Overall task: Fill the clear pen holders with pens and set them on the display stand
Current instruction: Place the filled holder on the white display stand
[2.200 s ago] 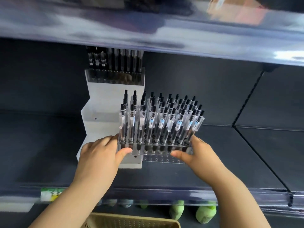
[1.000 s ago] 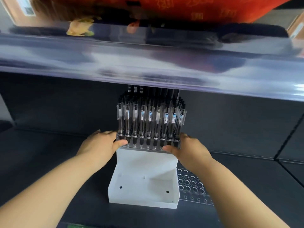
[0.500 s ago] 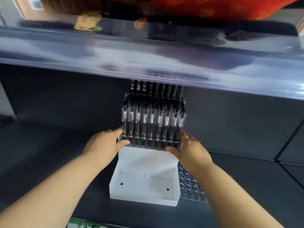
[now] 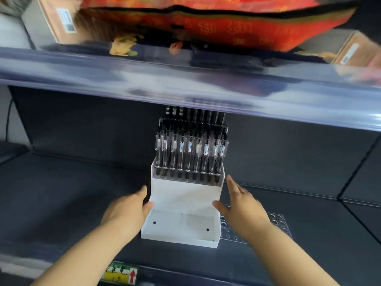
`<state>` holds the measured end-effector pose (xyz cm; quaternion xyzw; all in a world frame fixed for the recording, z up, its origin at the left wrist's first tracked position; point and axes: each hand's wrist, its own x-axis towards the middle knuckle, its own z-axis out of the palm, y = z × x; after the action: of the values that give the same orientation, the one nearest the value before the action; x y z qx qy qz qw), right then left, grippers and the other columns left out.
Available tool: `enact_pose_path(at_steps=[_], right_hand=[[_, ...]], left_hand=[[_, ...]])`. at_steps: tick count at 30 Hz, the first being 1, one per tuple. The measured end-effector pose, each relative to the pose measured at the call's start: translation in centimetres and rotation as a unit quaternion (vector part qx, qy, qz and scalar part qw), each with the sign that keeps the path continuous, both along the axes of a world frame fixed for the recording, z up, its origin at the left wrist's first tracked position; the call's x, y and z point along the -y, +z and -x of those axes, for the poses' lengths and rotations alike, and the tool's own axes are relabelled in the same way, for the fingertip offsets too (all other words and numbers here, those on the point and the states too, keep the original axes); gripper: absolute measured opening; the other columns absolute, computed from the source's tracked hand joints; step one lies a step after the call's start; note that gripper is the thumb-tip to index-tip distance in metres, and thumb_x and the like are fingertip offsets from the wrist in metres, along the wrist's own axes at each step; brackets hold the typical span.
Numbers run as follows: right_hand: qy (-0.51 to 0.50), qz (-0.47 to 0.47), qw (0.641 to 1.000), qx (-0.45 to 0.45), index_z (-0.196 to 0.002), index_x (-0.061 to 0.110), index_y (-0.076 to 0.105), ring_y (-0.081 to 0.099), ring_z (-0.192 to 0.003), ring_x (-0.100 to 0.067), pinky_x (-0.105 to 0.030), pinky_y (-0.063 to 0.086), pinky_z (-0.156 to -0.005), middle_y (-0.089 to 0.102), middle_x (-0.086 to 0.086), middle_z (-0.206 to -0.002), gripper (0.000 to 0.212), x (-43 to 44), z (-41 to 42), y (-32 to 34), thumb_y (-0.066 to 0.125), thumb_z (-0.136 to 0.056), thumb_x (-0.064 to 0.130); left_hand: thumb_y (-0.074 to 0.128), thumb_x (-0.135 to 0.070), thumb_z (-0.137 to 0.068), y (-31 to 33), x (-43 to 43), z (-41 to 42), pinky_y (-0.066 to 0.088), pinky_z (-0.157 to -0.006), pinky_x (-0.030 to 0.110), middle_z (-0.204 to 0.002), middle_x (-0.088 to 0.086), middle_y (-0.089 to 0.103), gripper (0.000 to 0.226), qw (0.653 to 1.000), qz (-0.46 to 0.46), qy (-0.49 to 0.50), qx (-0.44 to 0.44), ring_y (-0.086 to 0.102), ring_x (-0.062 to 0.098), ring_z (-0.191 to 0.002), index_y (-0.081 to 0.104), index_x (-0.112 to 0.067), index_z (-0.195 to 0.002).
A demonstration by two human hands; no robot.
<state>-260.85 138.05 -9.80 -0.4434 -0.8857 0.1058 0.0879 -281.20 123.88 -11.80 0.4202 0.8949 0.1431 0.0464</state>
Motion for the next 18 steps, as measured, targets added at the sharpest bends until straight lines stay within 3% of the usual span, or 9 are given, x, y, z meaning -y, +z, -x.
enact_pose_path(at_steps=[7,11,14,18], right_hand=[[0.012,0.007,0.999,-0.039,-0.149,0.027,-0.001,0.013,-0.143,-0.009,-0.027,0.023,-0.114,0.015,0.010,-0.156,0.071,5.8,-4.1,-2.1,0.036,-0.094,0.053],[0.023,0.039,0.998,-0.049,-0.149,0.031,0.002,0.010,-0.143,-0.005,-0.025,0.020,-0.115,0.008,0.017,-0.156,0.068,9.0,-5.5,-4.1,0.036,-0.094,0.052],[0.038,0.076,0.995,-0.052,-0.149,0.029,0.007,0.011,-0.143,-0.005,-0.022,0.019,-0.115,0.011,0.016,-0.155,0.066,10.6,-6.3,-5.0,0.038,-0.095,0.050],[0.058,0.080,0.995,-0.034,-0.150,0.025,0.010,0.011,-0.143,-0.007,-0.021,0.016,-0.114,0.014,0.012,-0.156,0.065,11.8,-7.1,-5.5,0.038,-0.096,0.047]], left_hand=[[0.026,-0.042,-0.101,-1.0,4.7,-6.3,0.018,-0.113,0.026,-0.154,-0.011,0.023,0.053,0.999,0.012,-0.032,-0.030,0.024,0.015,-0.141,0.009,-0.031,-0.150],[0.036,-0.041,-0.098,-1.8,6.3,-8.5,0.020,-0.113,0.028,-0.149,-0.014,0.033,0.051,0.995,-0.034,-0.070,-0.055,0.028,0.007,-0.139,0.025,-0.030,-0.147],[0.024,-0.042,-0.100,-2.9,7.3,-9.2,0.003,-0.115,0.026,-0.155,-0.015,0.014,0.053,0.991,0.007,-0.123,-0.044,0.011,0.003,-0.143,0.009,-0.028,-0.150],[0.021,-0.043,-0.101,-3.3,8.0,-9.7,0.002,-0.117,0.028,-0.157,-0.013,0.006,0.055,0.986,0.043,-0.147,-0.062,0.005,0.004,-0.144,0.002,-0.027,-0.150]])
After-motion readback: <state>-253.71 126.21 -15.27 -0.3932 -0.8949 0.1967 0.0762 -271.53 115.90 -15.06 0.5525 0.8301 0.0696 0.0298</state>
